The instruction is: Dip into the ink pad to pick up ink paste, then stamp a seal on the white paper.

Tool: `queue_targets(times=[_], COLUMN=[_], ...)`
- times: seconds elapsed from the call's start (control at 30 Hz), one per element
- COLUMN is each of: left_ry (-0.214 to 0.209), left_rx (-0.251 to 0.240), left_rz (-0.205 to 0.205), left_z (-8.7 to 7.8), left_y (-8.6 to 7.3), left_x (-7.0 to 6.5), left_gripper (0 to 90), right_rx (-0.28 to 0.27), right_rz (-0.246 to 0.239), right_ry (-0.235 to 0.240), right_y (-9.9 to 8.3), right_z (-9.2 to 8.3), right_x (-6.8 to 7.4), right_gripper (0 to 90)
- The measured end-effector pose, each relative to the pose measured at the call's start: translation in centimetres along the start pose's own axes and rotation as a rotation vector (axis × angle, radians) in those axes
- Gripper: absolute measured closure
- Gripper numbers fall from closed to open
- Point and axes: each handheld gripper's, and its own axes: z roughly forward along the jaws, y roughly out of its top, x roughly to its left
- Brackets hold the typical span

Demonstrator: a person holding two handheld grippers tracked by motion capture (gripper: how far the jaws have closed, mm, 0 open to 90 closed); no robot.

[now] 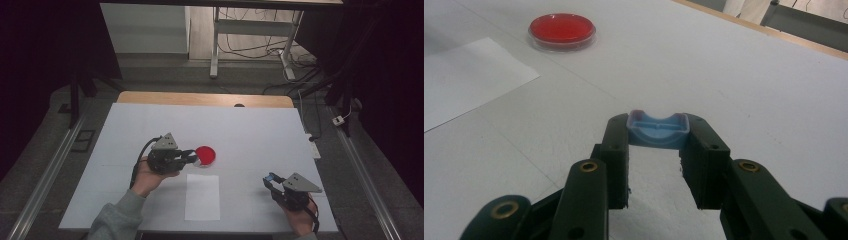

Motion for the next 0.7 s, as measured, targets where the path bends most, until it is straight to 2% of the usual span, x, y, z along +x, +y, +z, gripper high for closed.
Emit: queue_targets(times=[0.3, 0.7], left_ry=[-0.023, -0.049], left_rx=[0.011, 0.038], left_rz=[0.020, 0.047], left_z=[-0.5, 0.0], left_y=[-0.1, -0.2], left_x=[-0.4, -1.3], left_gripper=[75.7, 75.6], right_rx=[0.004, 0.007], right_rz=[-0.007, -0.013], right_ry=[0.002, 0.002], right_y=[0.0, 0.1], right_z=[0.0, 0.0], right_x=[0.0, 0.1], right_gripper=[64.8, 64.9])
